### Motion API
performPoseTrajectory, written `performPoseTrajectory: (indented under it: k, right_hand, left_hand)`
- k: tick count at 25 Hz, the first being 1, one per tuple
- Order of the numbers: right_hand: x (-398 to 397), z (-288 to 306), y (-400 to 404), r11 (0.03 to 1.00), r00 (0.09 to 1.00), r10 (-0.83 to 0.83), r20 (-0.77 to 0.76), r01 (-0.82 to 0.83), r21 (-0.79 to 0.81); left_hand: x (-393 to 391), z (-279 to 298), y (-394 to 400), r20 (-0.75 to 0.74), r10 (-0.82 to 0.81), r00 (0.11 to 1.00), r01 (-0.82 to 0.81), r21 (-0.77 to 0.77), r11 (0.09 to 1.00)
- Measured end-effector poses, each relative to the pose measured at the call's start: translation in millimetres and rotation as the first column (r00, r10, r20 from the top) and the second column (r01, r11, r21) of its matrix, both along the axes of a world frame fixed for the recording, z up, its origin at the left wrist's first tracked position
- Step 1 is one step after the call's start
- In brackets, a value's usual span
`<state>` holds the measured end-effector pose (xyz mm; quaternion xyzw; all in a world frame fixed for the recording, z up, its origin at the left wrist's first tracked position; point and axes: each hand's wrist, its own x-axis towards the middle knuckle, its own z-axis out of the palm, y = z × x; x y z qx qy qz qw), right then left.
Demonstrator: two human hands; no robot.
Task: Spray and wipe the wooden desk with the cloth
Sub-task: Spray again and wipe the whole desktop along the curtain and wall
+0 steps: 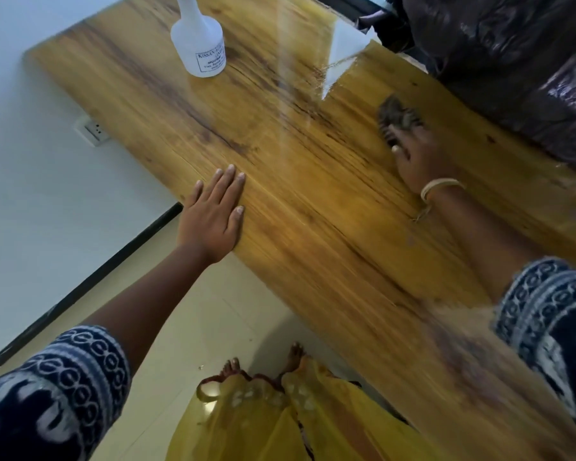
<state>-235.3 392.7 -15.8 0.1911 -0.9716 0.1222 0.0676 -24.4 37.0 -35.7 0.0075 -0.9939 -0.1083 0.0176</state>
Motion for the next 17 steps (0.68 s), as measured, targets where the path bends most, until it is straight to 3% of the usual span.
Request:
performPoseTrajectory:
  k: [2,3,6,7,9,11,12,13,14,17]
  right_hand:
    - [-16,1,-8,0.978,0.976,-0.207,0.068,0.208,-0.005]
    - [-9,4,-22,0.980,0.977,-0.199,0.074,0.200,-0.002]
    - [58,9,-61,0.981,0.981,0.193,0.037,-0.193,0.008]
    - [92,8,-68,0.931,0.930,0.364,0.058,-0.365,0.019]
    - [160,8,-69,0.731,0.725,0.675,0.137,-0.683,0.013]
    - [178,7,-52,0.495,0.488,0.855,0.177,-0.869,0.007]
    - [164,7,-43,0.444,0.444,0.883,0.154,-0.895,0.033]
    - [136,6,-32,0.481,0.485,0.867,0.115,-0.875,0.065]
    - [102,3,-21,0.584,0.589,0.804,0.080,-0.808,0.074]
    - [-8,-1,31,0.920,0.921,0.390,0.005,-0.390,0.026]
  left_hand:
    - [-1,5,-1,0.006,-0.012,1.000,0.012,-0.012,1.000]
    - [-4,10,-2,0.002,-0.028,1.000,0.028,-0.008,1.000]
    - [-26,25,4,-0.035,-0.077,0.996,0.079,0.062,0.995]
    - [-36,28,10,-0.060,-0.079,0.995,0.085,0.104,0.991]
    - [-56,30,27,-0.096,-0.054,0.994,0.070,0.182,0.981]
    - [-75,27,43,-0.086,-0.062,0.994,0.078,0.206,0.975]
    - [-83,24,49,-0.083,-0.087,0.993,0.101,0.189,0.977]
    - [-91,22,54,-0.080,-0.109,0.991,0.121,0.173,0.977]
    - [-100,21,61,-0.082,-0.123,0.989,0.136,0.172,0.976]
    - [-131,22,92,-0.122,-0.156,0.980,0.177,0.195,0.965]
